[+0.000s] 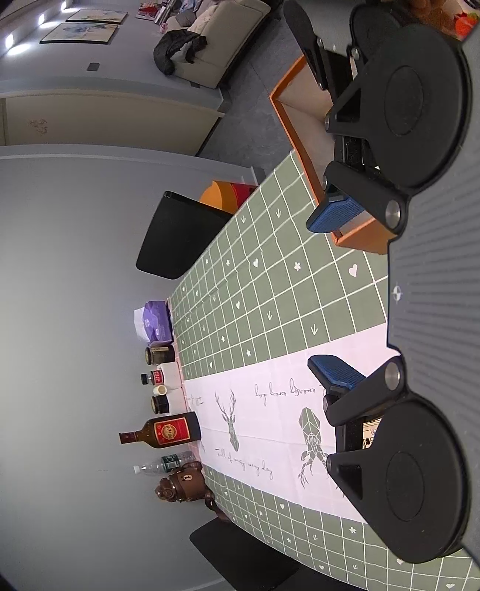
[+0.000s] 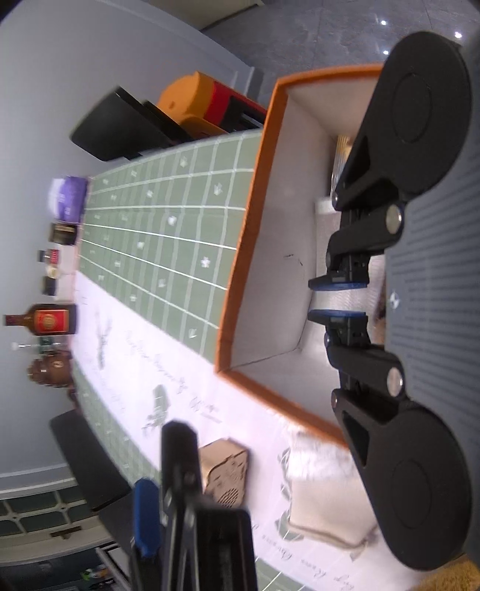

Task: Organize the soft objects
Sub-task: 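Withdraw both tools from the box back to the remaining items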

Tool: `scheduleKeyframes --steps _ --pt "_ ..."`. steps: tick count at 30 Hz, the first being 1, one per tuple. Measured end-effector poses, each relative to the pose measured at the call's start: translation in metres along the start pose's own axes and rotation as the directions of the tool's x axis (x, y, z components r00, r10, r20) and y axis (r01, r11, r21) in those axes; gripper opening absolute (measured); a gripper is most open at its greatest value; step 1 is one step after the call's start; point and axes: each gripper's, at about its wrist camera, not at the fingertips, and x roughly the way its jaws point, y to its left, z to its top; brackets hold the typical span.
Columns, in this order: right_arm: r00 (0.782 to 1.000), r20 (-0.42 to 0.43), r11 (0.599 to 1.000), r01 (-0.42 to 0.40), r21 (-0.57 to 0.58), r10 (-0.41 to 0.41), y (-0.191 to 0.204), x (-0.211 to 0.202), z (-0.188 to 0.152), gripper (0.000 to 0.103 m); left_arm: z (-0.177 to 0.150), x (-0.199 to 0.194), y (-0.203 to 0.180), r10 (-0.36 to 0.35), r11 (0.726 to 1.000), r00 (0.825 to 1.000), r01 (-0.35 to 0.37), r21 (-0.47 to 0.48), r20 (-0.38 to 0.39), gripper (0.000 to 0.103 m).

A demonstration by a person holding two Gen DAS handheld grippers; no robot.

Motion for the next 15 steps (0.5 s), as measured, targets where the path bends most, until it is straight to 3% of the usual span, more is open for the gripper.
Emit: scheduleKeyframes --steps 8,13,15 --pt "0.991 0.131 1.000 0.027 -0.008 -0.026 0.009 -0.074 -0.016 0.010 -0.001 -0.048 -0.023 0.054 0.995 0.989 -0.066 0.080 0.139 0.088" --pt "0.967 0.247 0.998 0.060 0.016 -0.062 0.019 -0.121 -0.028 0.010 -0.007 -0.086 -0.025 0.092 0.993 0.971 -0.107 0.056 0.222 0.089" --pt "0.954 0.295 0.998 0.064 0.009 -0.063 0.028 -0.137 -0.034 0.016 -0.009 -0.097 -0.021 0.100 0.993 0.968 -0.113 0.043 0.231 0.089"
